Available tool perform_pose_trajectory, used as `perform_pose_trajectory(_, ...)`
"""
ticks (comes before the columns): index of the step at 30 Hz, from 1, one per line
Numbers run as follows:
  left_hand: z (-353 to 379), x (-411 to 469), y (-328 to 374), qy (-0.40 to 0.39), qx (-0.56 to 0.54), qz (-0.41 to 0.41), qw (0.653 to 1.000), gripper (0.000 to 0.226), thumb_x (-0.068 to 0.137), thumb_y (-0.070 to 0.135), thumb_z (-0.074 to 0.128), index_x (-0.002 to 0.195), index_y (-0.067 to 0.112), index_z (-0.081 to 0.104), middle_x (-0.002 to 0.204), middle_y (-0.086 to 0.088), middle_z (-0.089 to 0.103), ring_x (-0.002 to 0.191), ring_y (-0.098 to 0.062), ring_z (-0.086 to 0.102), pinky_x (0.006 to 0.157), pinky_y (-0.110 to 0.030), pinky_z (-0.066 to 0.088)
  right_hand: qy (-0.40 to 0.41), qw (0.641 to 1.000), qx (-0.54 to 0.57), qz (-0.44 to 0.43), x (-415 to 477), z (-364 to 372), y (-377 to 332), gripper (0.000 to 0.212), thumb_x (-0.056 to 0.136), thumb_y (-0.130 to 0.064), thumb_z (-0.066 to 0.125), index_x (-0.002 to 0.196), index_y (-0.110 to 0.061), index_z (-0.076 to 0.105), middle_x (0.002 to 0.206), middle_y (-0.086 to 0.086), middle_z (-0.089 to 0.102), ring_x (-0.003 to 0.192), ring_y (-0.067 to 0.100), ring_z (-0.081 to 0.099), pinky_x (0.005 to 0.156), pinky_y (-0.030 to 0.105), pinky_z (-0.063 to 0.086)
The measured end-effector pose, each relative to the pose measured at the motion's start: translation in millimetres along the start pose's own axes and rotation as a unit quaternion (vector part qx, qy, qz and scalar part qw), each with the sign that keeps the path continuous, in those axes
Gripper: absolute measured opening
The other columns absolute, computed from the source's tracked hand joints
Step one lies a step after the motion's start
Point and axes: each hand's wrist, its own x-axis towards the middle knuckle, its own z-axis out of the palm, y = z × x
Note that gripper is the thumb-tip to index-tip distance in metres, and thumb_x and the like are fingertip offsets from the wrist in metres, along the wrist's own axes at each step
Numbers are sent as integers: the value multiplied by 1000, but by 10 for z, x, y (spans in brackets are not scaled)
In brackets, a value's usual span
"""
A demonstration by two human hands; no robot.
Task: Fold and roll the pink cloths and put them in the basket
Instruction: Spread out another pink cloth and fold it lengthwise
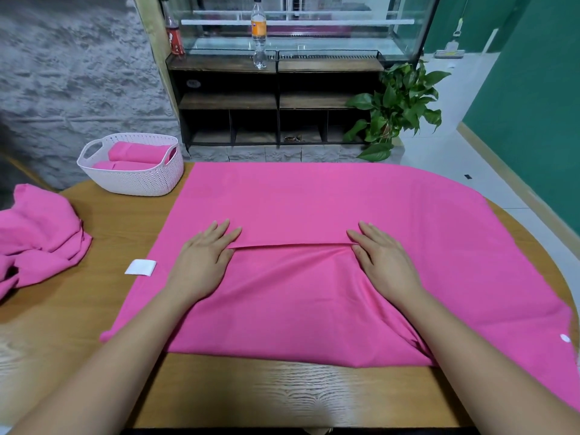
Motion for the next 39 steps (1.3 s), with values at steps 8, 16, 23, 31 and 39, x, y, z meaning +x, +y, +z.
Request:
perform_pose_trajectory(8,-46,-694,210,0,0,-4,1000,62,101,50,20,161,44,36,171,15,21,160,-13,19,128,-42,23,2,1000,-20,-7,-639,-31,-56,46,114,-44,34,158,-37,46,170,-7,30,159,12,25,129,36,20)
perform_pose_trajectory(16,-100,-1021,243,-5,-23,-5,1000,60,102,51,21,159,48,35,171,19,19,160,-8,16,129,-39,21,3,999,0,-34,-919,-36,-115,49,112,-48,28,156,-39,47,169,-7,31,159,14,26,128,44,28)
perform_pose_trajectory(23,-403,-203,291,68,-91,21,993,54,104,35,38,155,27,51,165,3,39,157,-18,29,128,-39,25,72,997,21,-30,-193,-439,-264,55,111,-50,25,157,-32,49,169,1,36,158,21,29,126,43,28)
perform_pose_trajectory(31,-7,837,-9,-8,-20,-5,1000,46,112,39,41,157,38,45,170,-4,33,160,-27,22,127,-53,26,-89,996,-18,20,904,-59,-66,49,112,-53,27,159,-45,39,175,7,20,162,29,12,129,56,10)
perform_pose_trajectory(39,-1,680,7,-11,5,-9,1000,48,112,45,36,160,42,39,171,5,28,160,-18,20,128,-48,22,-66,998,-9,1,776,-12,-8,50,112,-52,26,159,-42,41,174,1,23,162,20,16,130,45,12)
